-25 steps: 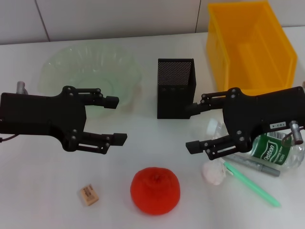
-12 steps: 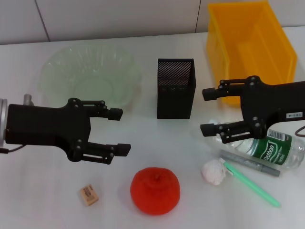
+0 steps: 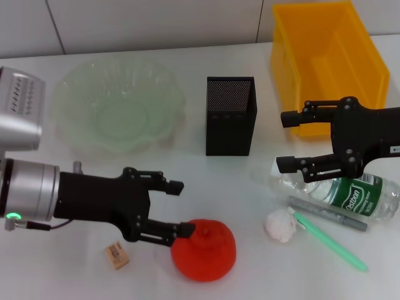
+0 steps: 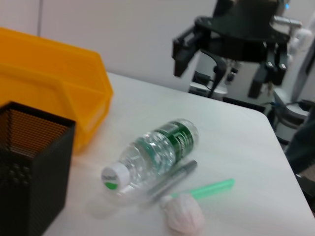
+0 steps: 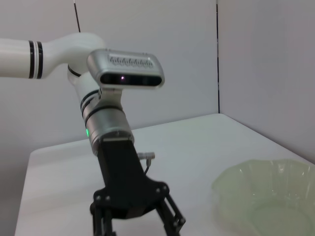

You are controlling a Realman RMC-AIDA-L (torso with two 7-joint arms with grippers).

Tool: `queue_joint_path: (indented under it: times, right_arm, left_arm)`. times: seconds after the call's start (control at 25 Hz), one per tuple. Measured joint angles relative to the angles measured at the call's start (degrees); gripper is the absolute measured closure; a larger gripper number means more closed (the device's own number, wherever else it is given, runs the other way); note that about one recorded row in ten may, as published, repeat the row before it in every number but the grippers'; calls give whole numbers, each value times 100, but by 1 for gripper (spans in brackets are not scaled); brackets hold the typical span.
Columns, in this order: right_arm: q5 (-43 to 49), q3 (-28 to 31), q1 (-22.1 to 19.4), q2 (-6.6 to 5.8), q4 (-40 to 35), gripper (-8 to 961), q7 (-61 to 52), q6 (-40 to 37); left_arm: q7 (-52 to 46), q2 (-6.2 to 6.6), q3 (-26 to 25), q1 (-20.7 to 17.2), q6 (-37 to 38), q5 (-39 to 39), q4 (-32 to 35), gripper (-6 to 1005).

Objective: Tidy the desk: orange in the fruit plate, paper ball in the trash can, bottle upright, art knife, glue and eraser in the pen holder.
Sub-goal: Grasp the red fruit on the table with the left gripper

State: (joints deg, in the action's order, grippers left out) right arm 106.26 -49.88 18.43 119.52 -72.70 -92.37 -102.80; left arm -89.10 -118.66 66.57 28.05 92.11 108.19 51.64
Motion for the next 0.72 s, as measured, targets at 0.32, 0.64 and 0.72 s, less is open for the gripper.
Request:
queue_joint_path:
  times: [0.32,0.64,0.72]
  right_arm:
    - [6,47,4,1,5,151,14,-4]
    - [9,33,41,-1,13,152,17,-18]
    - [6,37,46,-2,22,152,17,-44]
  left_arm:
    - [541,-14,266,78,-196,-139,-801,186]
    - [828,-26,384,181,-414,-162,-1253,186]
    - [975,-33,410,221,-458,-170,-1365,186]
